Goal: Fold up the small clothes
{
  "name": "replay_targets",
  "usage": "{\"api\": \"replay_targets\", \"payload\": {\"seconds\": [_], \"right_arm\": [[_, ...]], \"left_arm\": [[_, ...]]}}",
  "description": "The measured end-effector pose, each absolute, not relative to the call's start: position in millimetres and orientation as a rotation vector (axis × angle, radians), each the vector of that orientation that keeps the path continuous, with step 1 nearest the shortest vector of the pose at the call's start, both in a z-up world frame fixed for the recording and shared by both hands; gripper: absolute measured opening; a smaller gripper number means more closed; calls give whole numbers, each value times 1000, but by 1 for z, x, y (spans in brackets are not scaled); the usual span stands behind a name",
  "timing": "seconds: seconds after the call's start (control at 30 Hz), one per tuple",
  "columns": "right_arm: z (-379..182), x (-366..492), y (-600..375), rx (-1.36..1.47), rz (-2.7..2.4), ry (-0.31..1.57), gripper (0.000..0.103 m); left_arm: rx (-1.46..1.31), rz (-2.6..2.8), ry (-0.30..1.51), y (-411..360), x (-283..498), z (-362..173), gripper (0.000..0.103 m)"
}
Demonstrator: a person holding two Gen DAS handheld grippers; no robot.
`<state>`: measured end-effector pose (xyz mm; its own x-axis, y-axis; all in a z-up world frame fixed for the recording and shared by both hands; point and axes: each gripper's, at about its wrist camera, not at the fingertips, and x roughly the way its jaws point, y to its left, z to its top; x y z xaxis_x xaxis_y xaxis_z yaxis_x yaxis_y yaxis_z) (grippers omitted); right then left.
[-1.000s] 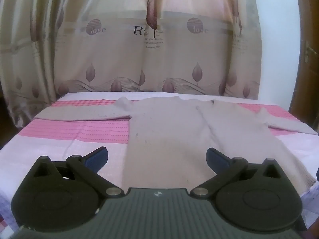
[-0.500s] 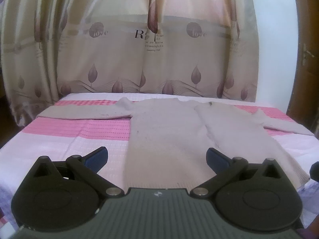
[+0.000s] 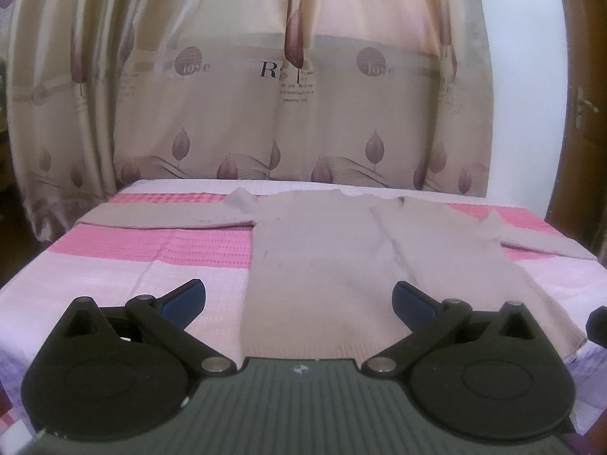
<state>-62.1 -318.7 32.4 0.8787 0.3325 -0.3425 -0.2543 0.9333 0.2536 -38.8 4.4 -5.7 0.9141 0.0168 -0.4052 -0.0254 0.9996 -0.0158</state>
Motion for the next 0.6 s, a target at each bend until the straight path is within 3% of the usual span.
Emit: {"api": "replay_targets", "payload": {"seconds": [0.6], "right_arm": [[29,-63,-316,228,317,421,103]], "left_arm": [[6,27,430,5,-36,-6,103]]}}
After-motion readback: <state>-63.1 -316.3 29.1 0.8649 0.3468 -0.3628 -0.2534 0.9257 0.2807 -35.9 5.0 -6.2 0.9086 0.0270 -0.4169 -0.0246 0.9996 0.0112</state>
